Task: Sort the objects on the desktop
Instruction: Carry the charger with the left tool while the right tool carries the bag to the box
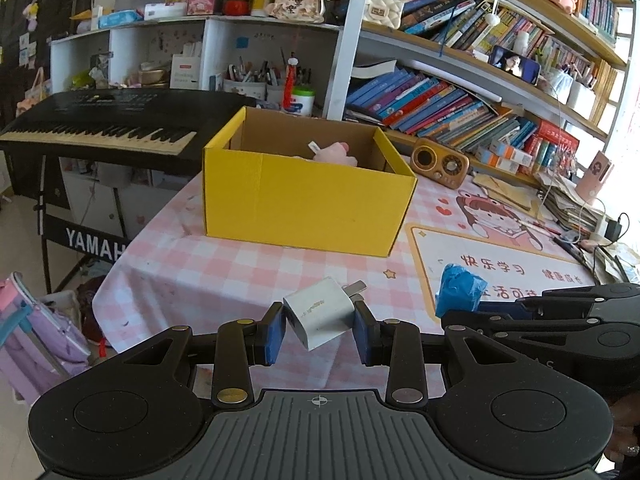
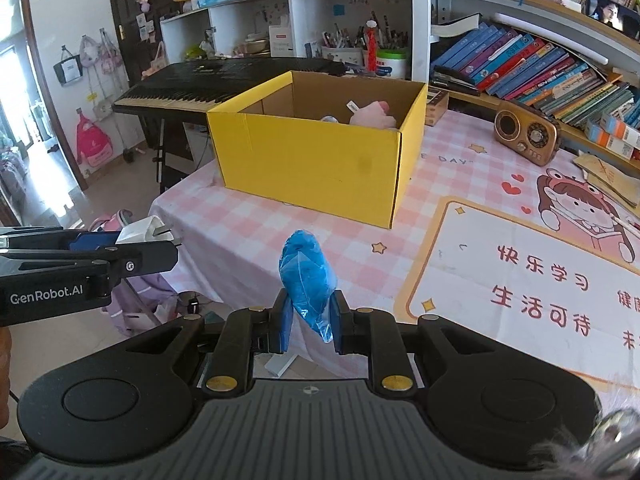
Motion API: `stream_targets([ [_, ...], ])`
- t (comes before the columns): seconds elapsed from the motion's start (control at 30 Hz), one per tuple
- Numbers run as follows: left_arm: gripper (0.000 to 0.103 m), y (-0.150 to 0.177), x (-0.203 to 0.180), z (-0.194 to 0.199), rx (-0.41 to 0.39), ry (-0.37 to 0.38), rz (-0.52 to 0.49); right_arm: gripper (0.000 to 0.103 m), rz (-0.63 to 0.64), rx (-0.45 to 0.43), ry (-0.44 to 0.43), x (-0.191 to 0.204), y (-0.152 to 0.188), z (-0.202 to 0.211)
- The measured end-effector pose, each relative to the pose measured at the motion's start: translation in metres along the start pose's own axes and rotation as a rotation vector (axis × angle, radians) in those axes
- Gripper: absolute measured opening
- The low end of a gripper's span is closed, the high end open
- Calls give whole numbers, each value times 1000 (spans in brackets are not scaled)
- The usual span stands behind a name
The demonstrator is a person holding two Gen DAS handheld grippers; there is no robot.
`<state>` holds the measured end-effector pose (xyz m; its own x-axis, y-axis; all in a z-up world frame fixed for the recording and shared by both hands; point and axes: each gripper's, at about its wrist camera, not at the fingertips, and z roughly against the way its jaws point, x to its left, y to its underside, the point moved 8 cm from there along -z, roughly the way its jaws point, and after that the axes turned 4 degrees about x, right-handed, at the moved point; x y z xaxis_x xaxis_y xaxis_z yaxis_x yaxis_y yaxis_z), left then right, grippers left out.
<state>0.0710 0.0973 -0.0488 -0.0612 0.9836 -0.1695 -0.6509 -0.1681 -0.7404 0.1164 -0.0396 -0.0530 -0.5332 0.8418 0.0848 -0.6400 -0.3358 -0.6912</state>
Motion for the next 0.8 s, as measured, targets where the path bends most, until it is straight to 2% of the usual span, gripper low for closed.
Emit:
stream_targets([
  [0.3,34,-24,1,-16,-18,-25,10,18,13,-26,-17,-14,-28,-15],
  [0.67,34,-99,-2,-47,-131,-73,7,18,79,-123,-83,-35,-113,-42],
  [0.8,34,-123,-1,-67,-148,-96,15,18,111,-152,-97,-46,-143,-54],
])
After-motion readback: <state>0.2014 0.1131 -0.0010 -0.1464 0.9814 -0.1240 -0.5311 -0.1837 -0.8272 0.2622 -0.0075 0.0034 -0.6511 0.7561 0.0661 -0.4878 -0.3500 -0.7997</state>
